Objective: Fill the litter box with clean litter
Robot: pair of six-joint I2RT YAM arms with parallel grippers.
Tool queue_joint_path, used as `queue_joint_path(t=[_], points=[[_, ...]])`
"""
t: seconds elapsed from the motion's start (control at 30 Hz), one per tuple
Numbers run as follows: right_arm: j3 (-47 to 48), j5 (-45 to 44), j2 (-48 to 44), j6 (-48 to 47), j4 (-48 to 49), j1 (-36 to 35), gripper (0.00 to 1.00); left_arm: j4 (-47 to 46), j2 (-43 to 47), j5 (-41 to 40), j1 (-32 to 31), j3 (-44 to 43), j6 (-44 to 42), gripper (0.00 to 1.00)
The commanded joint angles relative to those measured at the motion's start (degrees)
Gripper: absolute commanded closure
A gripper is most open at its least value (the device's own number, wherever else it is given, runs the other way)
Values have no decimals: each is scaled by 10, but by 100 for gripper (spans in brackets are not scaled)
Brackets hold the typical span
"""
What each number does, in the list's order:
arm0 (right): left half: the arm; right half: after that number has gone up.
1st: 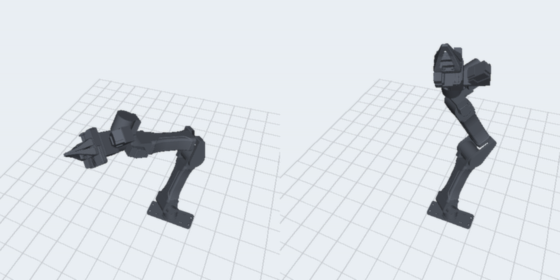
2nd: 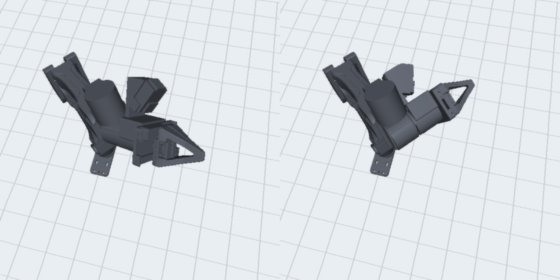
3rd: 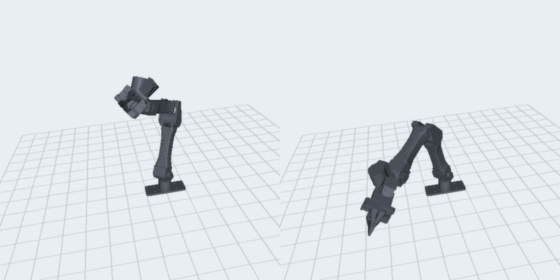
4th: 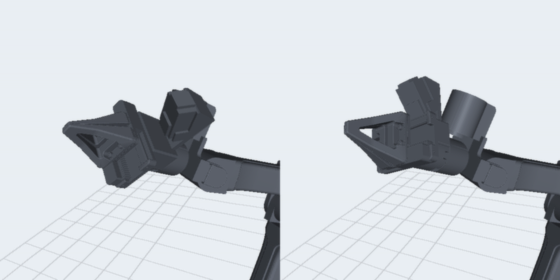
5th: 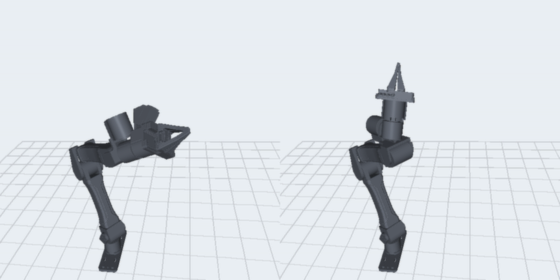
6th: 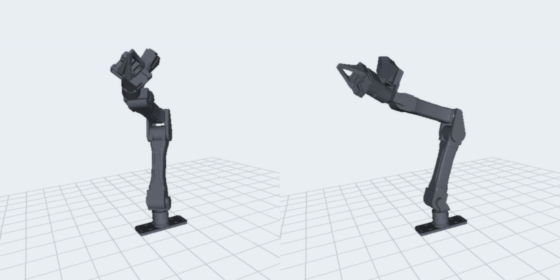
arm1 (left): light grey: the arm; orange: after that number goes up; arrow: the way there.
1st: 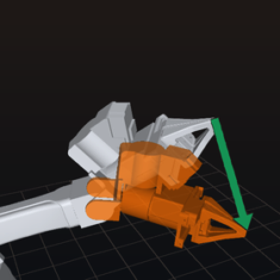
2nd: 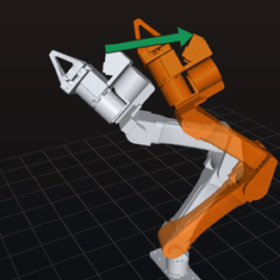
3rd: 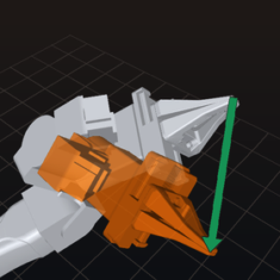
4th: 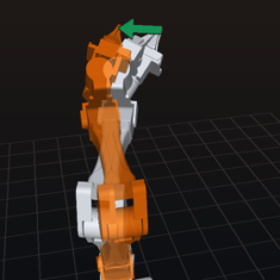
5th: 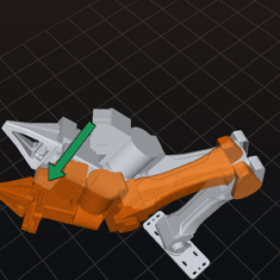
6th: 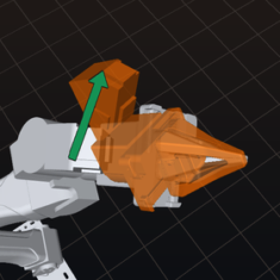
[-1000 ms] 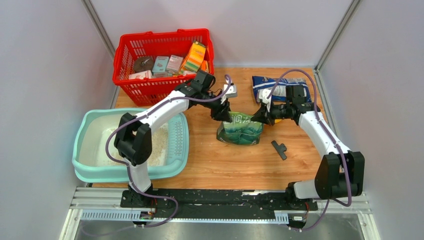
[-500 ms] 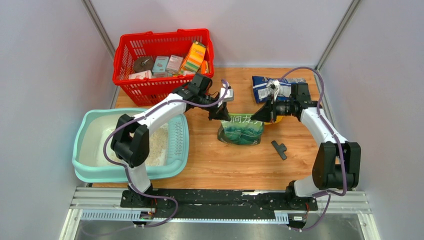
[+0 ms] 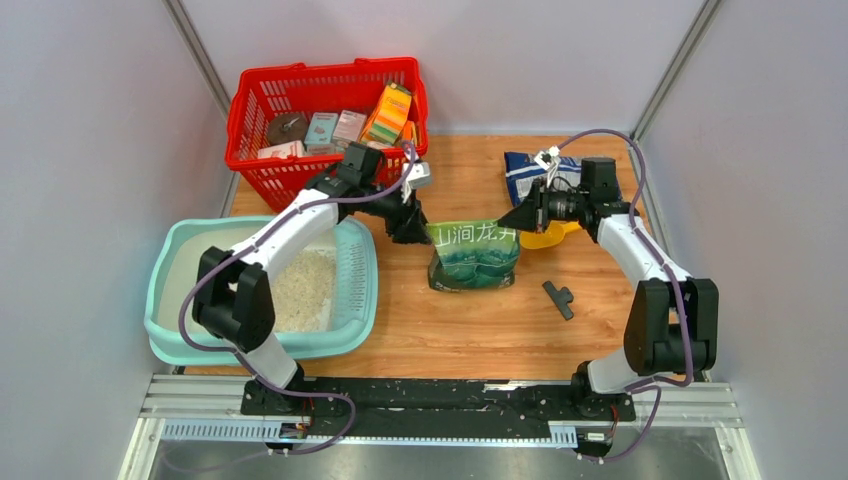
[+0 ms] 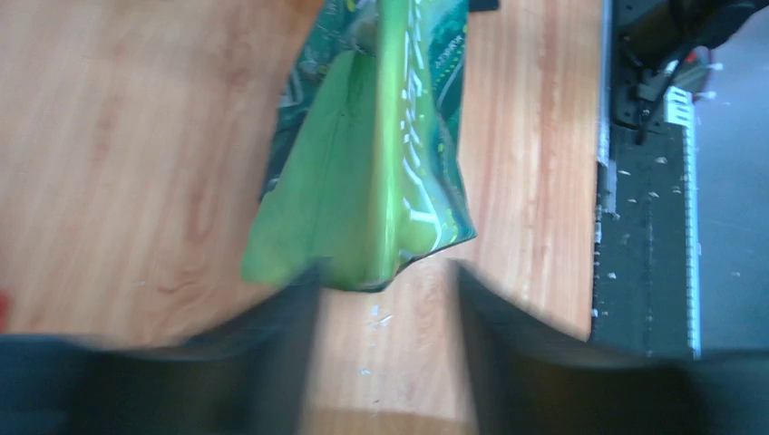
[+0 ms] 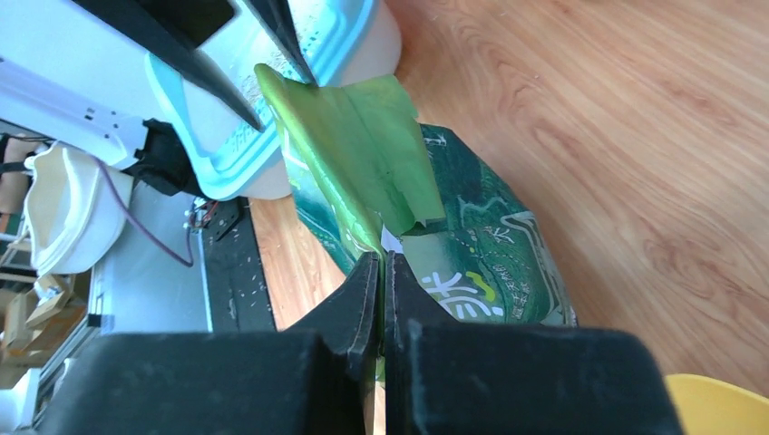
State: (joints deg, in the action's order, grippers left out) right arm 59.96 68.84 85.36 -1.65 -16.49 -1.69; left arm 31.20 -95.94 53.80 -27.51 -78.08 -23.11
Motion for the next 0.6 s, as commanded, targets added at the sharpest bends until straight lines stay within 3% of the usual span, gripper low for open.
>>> queue_joint_path(t=[0.0,0.23,0.47,0.57], points=[[32,-8,-12,23,78,2,100,15,48,-12,11,-15,19,22],[32,-13,-7,18,79,2,100,-43,5,0,-23,-73,56,20],[30,-4,-3,38,106,2,100,-107,-71,-103,-88,-130,67,19],[31,4,-5,38,105,2,100,-104,-109,-107,-91,-159,77,23]])
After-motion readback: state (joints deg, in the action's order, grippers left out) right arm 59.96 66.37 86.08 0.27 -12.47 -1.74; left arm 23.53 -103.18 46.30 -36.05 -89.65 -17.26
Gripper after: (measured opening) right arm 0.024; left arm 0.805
